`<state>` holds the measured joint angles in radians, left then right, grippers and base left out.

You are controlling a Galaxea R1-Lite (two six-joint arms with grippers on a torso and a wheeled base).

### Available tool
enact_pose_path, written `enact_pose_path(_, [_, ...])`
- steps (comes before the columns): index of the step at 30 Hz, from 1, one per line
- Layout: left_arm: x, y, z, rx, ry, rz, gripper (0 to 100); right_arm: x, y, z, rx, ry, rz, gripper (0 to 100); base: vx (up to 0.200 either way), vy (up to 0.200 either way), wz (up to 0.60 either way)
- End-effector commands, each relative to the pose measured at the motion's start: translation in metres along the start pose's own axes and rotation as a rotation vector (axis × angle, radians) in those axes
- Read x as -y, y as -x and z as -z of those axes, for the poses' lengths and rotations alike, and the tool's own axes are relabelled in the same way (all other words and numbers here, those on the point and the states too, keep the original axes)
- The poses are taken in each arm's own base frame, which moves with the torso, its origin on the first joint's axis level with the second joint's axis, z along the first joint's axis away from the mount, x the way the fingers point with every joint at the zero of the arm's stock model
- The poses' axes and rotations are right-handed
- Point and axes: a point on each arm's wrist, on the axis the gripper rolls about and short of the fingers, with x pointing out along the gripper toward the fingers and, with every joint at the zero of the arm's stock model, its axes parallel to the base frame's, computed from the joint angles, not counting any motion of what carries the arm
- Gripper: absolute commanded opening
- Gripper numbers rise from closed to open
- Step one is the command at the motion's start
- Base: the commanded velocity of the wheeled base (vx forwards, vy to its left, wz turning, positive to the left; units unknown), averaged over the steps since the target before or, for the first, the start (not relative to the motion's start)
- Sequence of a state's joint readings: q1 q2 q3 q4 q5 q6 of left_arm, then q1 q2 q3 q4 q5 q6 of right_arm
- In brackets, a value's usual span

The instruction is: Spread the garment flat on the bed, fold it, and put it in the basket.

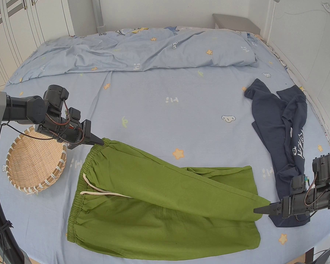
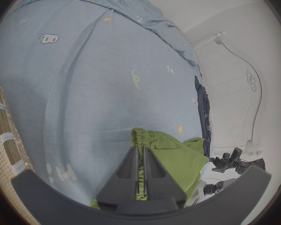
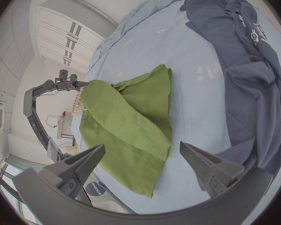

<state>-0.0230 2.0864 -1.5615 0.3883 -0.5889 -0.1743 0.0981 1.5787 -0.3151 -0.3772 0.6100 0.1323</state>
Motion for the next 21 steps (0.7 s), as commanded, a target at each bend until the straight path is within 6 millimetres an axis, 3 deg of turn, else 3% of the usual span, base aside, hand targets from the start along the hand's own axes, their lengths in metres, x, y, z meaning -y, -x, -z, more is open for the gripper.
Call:
enact_pose_path(1, [-0.0008,-0.0001,0.0,0.0,0.002,-0.001,0,0.003,-0.0056,-0.0036,-0.004,-0.002,-0.003,100,0.0,0.0,0.0])
enact_pose_path(11, [-0.0014,0.0011,-0.0004,0.003,0.003,-0.002,0,0.0056,-0.0143,-0.0074,0.006,0.014,-0.01,100,0.0,0.0,0.0])
enact_pose_path(12, [-0.0014,0.0011,-0.0004,0.003,0.003,-0.002,0,0.0056,-0.0143,-0.0075,0.007,0.015,-0.01,0,0.0,0.0,0.0])
enact_pose_path(21, [-0.0021,0.0012,-0.0001,0.002,0.005,-0.003,0,0.0064,-0.0132,-0.0101,0.019,0.014,-0.007,0,0.0,0.0,0.0])
